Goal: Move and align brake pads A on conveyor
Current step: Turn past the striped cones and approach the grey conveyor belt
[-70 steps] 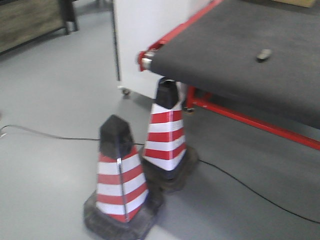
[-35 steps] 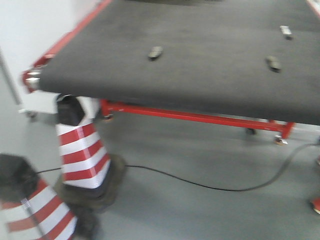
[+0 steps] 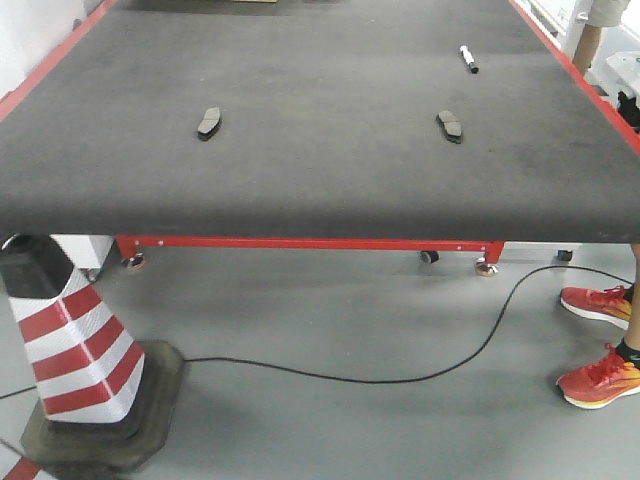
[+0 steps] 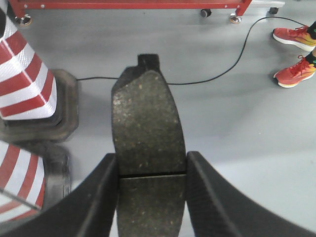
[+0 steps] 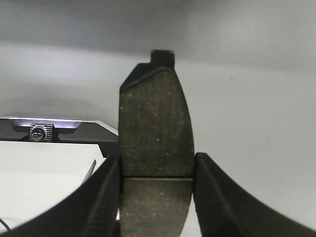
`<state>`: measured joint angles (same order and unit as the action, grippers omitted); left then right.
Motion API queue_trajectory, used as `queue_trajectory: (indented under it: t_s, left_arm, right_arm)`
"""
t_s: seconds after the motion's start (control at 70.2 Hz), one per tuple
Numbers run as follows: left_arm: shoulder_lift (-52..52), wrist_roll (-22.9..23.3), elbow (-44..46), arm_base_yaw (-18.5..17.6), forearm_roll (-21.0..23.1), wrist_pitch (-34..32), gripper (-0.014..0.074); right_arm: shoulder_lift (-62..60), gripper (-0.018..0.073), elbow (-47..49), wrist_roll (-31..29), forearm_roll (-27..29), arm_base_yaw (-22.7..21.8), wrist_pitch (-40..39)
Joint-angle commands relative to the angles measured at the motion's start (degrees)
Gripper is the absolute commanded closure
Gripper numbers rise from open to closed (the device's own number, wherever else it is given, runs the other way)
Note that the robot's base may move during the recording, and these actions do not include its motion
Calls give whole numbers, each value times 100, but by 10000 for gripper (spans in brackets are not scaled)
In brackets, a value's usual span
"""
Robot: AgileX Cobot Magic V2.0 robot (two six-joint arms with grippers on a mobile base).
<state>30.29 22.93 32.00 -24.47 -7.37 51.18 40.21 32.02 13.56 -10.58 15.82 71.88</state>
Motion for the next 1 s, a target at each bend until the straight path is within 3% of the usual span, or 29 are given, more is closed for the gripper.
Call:
queue_trajectory:
  t_s: [0.0, 0.983]
  left_arm:
    - [12, 4, 178, -16, -43, -403, 603]
    - [12, 4, 178, -16, -43, -403, 603]
  right_arm:
    - [6, 541, 164, -40, -138, -38, 141]
    - [6, 541, 164, -40, -138, -38, 141]
